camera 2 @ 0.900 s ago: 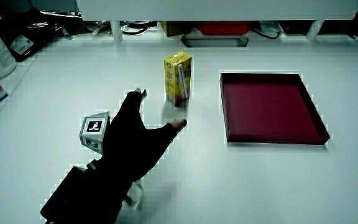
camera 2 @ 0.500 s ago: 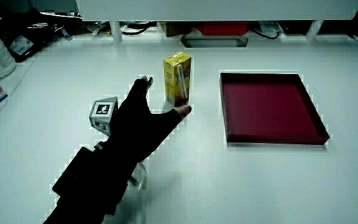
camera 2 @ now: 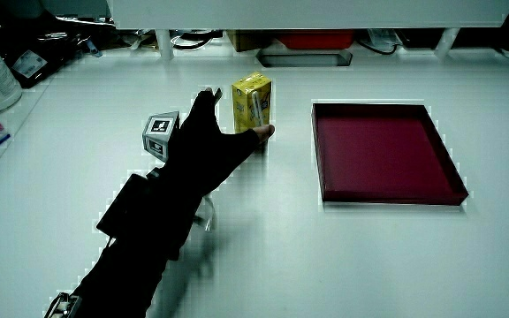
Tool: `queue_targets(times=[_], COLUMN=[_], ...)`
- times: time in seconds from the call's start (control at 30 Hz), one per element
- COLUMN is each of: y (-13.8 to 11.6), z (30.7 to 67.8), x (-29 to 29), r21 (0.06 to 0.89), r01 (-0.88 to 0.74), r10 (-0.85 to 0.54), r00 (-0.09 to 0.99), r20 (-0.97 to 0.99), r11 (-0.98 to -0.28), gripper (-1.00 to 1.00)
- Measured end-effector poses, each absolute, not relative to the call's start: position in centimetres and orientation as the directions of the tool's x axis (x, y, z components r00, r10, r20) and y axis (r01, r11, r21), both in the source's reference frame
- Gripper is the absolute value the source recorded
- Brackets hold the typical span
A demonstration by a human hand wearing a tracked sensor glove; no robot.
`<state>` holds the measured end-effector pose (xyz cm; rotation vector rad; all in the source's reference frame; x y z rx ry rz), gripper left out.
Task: Pick ice redtea
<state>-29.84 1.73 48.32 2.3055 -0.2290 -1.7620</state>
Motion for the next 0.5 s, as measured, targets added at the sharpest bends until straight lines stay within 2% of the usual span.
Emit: queue_targets(times=[0.03, 0.07, 0.1, 0.37, 0.43, 0.5], y=[1.4, 1.2, 0.8, -1.5, -1.8, -2.1], z=[48.5, 49.4, 48.6, 49.8, 49.8, 50.4], x=[-29.8, -30.4, -29.6, -29.0, -28.8, -29.1], r21=[0.267, 0.292, 0.280, 0.297, 0.275, 0.277], r01=[0.021, 0.007, 0.020, 0.007, 0.016, 0.005], r10=[-0.252, -0.277, -0.266, -0.288, -0.267, -0.271], r00=[0.264, 0.295, 0.255, 0.228, 0.186, 0.189], r20=[-0.931, -0.915, -0.930, -0.930, -0.946, -0.944], r11=[-0.963, -0.956, -0.960, -0.955, -0.961, -0.961], gripper=[0.00, 0.00, 0.00, 0.00, 0.00, 0.00])
